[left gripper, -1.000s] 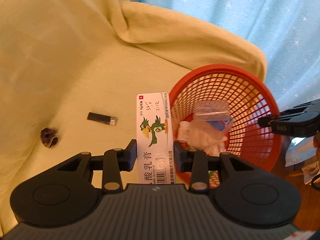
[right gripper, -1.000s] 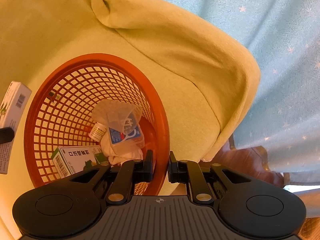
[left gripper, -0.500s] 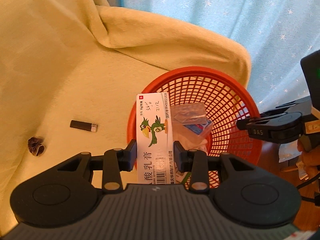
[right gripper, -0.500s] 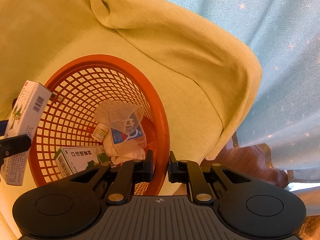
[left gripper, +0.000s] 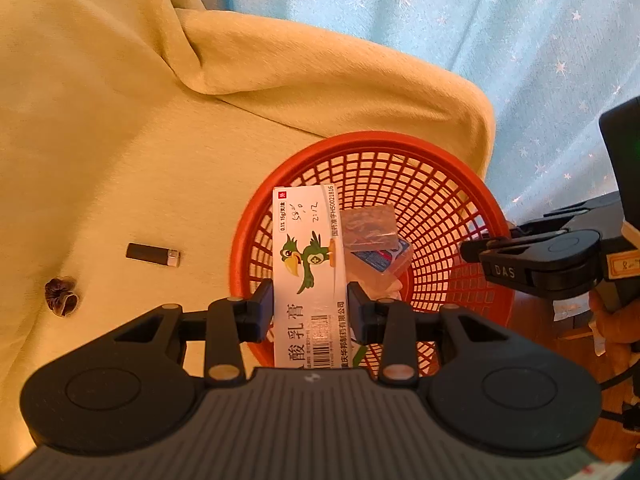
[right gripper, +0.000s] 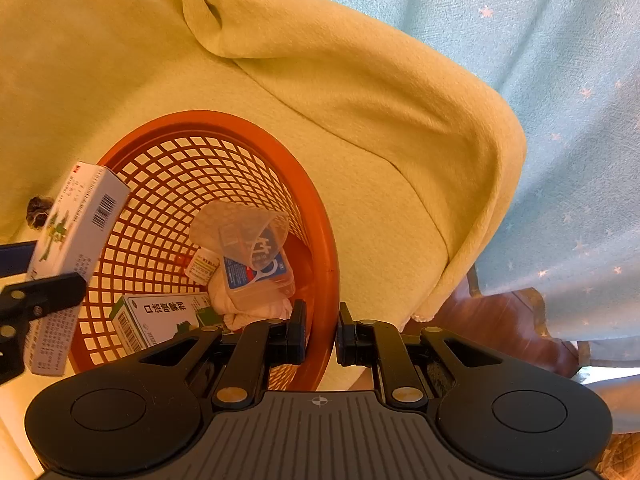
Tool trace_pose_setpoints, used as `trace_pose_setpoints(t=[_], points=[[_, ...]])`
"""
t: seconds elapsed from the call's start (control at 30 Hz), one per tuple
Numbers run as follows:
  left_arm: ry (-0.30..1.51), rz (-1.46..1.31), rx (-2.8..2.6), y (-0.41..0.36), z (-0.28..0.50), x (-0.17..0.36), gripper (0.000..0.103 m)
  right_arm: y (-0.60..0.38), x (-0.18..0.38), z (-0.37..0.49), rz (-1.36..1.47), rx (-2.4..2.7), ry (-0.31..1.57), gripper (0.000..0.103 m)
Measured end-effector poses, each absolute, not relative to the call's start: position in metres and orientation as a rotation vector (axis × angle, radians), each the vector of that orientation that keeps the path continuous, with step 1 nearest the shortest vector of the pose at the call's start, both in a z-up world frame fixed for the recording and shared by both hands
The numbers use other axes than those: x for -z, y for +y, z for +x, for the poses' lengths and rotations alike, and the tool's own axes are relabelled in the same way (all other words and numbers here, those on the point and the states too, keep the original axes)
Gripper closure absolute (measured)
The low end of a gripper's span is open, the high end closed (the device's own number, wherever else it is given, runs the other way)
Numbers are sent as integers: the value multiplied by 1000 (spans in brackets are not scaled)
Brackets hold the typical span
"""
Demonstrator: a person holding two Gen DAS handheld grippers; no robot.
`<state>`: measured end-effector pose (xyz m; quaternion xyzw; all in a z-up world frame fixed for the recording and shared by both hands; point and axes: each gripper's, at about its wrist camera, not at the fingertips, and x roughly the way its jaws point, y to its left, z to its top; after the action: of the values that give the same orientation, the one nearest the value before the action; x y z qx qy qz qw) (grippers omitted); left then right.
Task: Collect trash
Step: 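Carry the medicine box over the basket and release it with the left gripper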
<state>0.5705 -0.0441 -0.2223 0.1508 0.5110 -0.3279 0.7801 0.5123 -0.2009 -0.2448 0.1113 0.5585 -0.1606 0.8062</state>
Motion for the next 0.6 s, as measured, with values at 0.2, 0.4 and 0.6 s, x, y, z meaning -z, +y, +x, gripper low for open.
trace_pose_setpoints(t=[0.2,0.4,0.6], points=[[1118,306,739,-56,567,224,63,-201,244,513,240,341,1193,93],[1103,300,736,-56,567,220,57,-201,244,514,243,343,1191,93],[1105,302,701,-40,575,221,57,-201,244,514,243,344,1190,93]])
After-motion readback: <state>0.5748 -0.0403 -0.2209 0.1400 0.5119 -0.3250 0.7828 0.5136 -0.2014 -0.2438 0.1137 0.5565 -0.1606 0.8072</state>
